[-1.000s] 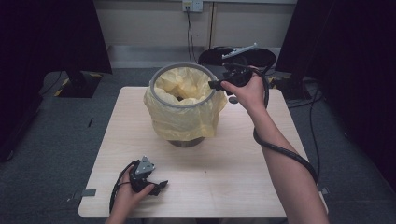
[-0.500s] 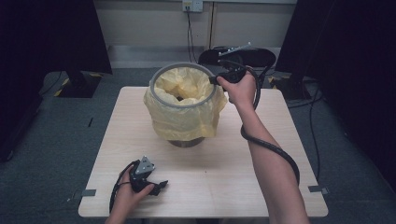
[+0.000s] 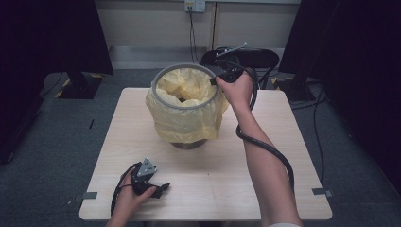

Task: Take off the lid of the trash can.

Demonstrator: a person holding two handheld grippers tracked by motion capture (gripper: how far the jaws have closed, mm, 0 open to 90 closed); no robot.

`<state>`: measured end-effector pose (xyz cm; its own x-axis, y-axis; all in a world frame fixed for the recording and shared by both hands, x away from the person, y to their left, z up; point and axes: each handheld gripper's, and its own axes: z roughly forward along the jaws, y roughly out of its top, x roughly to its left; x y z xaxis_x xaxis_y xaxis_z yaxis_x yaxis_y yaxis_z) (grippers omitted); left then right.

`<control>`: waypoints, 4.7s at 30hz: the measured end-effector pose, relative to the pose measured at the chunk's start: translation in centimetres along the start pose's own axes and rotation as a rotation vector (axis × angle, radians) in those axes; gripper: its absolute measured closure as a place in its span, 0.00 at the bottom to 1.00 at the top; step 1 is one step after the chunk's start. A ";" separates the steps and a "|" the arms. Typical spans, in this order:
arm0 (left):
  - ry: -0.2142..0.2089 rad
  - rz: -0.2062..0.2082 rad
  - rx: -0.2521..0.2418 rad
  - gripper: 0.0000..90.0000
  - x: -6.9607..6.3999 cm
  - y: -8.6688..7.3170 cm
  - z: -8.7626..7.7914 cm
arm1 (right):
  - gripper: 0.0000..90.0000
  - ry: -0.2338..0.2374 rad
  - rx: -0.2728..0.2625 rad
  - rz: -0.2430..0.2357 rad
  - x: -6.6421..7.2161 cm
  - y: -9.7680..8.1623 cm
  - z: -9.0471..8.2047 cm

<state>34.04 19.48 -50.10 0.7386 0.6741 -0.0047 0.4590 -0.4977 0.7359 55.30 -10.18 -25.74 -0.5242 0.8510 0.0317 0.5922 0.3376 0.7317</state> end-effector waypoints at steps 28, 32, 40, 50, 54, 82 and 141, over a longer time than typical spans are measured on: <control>-0.009 0.004 0.014 0.09 -0.2 0.1 0.2 | 0.84 0.006 -0.028 0.080 -0.1 0.8 -1.5; -0.008 0.009 0.017 0.07 -0.2 0.2 0.3 | 0.84 0.008 -0.037 0.098 -0.4 0.8 -1.9; -0.007 0.008 0.017 0.07 -0.2 0.2 0.3 | 0.84 0.025 -0.049 0.128 -1.0 0.8 -2.6; -0.008 0.008 0.017 0.07 -0.2 0.2 0.3 | 0.89 0.087 -0.094 0.190 -1.3 1.1 -3.4; -0.008 0.008 0.017 0.07 -0.2 0.2 0.3 | 0.91 0.119 -0.103 0.228 -1.4 1.4 -3.8; -0.008 0.008 0.017 0.07 -0.2 0.2 0.3 | 0.93 0.238 -0.070 0.300 -3.6 0.8 -6.1; -0.005 0.007 0.014 0.07 -0.2 0.2 0.3 | 0.93 0.332 0.033 0.229 -9.0 -9.3 -11.5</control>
<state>34.08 19.08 -50.17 0.7443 0.6678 -0.0033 0.4607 -0.5099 0.7265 47.48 -25.57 -24.98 -0.5423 0.7313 0.4137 0.7332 0.1716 0.6580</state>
